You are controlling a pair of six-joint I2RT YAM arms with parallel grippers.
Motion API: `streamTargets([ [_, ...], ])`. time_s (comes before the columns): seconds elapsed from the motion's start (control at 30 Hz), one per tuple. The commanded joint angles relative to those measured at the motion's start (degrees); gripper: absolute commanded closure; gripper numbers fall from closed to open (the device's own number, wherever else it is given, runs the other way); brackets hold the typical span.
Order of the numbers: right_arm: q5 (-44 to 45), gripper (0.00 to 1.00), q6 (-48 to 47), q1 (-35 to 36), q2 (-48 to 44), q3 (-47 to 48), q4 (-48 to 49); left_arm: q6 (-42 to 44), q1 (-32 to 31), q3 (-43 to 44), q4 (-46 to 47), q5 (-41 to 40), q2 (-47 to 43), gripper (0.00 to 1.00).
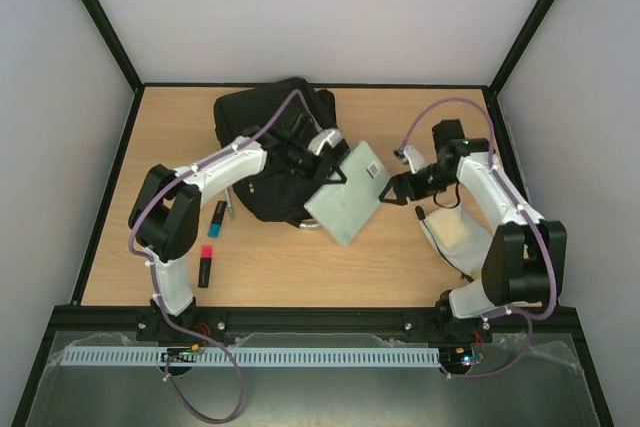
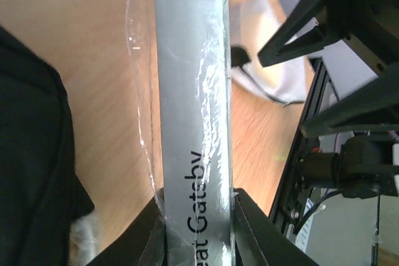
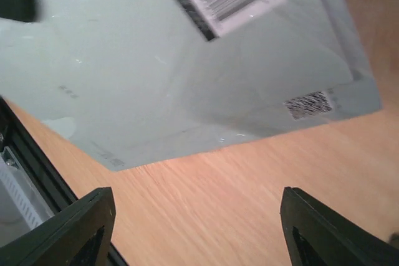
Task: Pack the student bag
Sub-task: Pick up the book from the center of the board.
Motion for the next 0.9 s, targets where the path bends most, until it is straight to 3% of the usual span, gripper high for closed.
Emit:
streamTargets([
  [0.0, -4.4, 0.25, -4.3, 0.1, -4.0, 9.6, -5.6, 3.2, 4.5, 6.6, -1.2, 7.4, -4.2, 0.98],
  [0.17, -4.6, 0.2, 3.6, 0.1, -0.8, 18.4, -2.6, 1.3, 10.8, 10.3, 1.1, 7.3, -7.0, 0.98],
  [0.43, -12.2, 0.19, 9.4, 0.1, 6.3, 32.0, -1.9, -2.2, 19.3, 9.7, 11.6, 10.5, -14.5, 0.98],
  [0.67, -22.6, 0.17, 24.9, 0.7, 12.1, 37.0, 7.5, -15.1, 24.9, 0.2, 33.5, 15.3, -21.3, 0.98],
  [0.87, -23.4, 0.16, 26.6, 6.5, 15.6, 42.3, 11.1, -27.2, 26.1, -5.0, 48.0, 19.5, -22.1, 0.98],
])
